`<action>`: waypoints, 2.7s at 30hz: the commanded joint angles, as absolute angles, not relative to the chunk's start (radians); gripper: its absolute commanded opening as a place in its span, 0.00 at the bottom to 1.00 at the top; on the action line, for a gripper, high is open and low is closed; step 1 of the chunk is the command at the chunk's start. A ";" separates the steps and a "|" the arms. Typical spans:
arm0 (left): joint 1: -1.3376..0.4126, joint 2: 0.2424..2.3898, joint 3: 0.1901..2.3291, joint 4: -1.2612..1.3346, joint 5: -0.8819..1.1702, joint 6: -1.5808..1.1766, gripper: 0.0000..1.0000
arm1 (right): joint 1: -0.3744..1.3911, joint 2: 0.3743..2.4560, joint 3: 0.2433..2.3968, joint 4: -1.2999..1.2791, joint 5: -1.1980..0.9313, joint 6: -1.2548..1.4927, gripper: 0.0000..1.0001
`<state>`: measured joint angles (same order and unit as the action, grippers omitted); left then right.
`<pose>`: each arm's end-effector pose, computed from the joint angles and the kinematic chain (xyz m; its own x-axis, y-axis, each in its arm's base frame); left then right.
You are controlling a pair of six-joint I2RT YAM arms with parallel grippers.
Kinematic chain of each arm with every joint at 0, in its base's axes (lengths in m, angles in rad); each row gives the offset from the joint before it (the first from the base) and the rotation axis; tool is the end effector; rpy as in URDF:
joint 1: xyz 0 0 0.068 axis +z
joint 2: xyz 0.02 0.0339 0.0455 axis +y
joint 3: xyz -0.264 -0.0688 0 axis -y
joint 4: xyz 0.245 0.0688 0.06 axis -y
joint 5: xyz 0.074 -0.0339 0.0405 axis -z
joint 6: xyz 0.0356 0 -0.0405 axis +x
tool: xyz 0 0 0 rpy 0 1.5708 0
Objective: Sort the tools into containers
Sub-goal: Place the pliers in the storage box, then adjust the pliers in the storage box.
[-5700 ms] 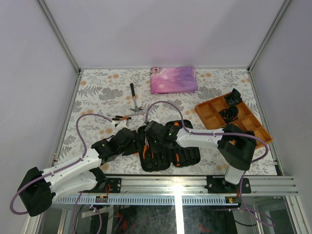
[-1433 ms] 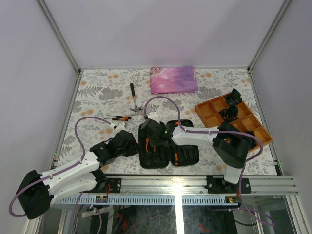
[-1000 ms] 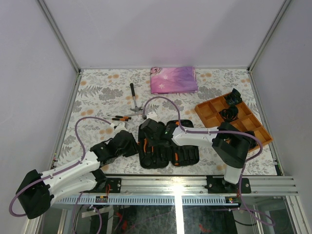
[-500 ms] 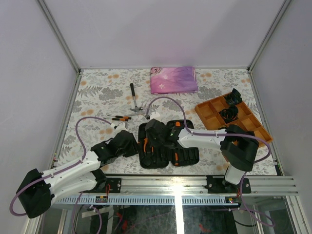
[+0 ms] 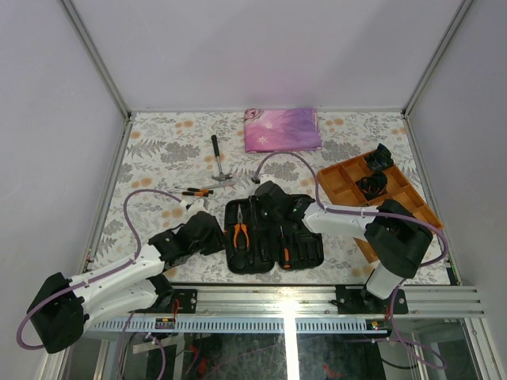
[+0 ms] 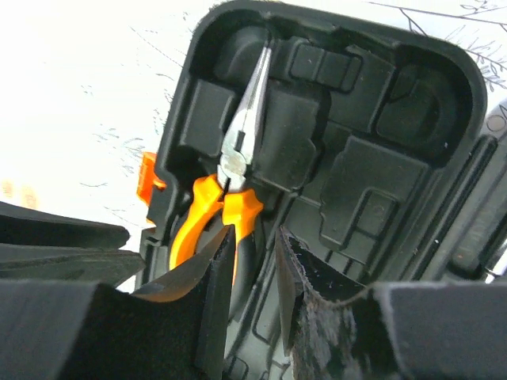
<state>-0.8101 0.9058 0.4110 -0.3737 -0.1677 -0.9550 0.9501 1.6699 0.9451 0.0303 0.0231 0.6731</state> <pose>0.1227 -0.1203 0.1744 -0.8263 -0.2993 -0.4771 -0.0600 0.8891 -0.4537 0.2063 0.2871 0.1886 -0.7916 -0.0356 -0.6100 -0.3958 0.7905 0.4675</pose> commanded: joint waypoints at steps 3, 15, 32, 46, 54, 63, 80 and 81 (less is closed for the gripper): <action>-0.754 0.893 0.437 -0.304 -0.173 -0.926 0.31 | 0.923 1.657 0.953 0.145 -0.089 0.702 0.33; -0.639 0.972 0.452 -0.203 -0.091 -0.844 0.34 | 0.922 1.765 1.048 0.074 -0.089 0.679 0.30; -0.633 1.085 0.436 -0.124 -0.048 -0.799 0.26 | 0.927 1.852 1.132 -0.076 -0.142 0.667 0.18; -0.632 1.143 0.424 -0.072 -0.011 -0.788 0.20 | 0.982 1.971 1.262 -0.283 -0.070 0.645 0.12; -0.632 1.165 0.400 -0.034 0.017 -0.790 0.13 | 1.006 2.028 1.320 -0.384 -0.013 0.651 0.07; -0.632 1.170 0.377 -0.005 0.048 -0.787 0.08 | 1.042 2.101 1.271 -0.352 0.003 0.736 0.00; -0.632 1.175 0.390 -0.032 0.024 -0.786 0.07 | 1.074 1.951 1.076 -0.131 0.080 0.764 0.08; -0.632 1.175 0.390 -0.038 0.020 -0.788 0.07 | 1.074 1.923 1.073 -0.117 0.087 0.752 0.10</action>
<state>-0.6144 1.1275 0.4072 -0.0681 -0.0238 -0.7872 1.0065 1.8908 1.1687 -0.1043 0.1509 0.7498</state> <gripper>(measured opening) 0.142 0.070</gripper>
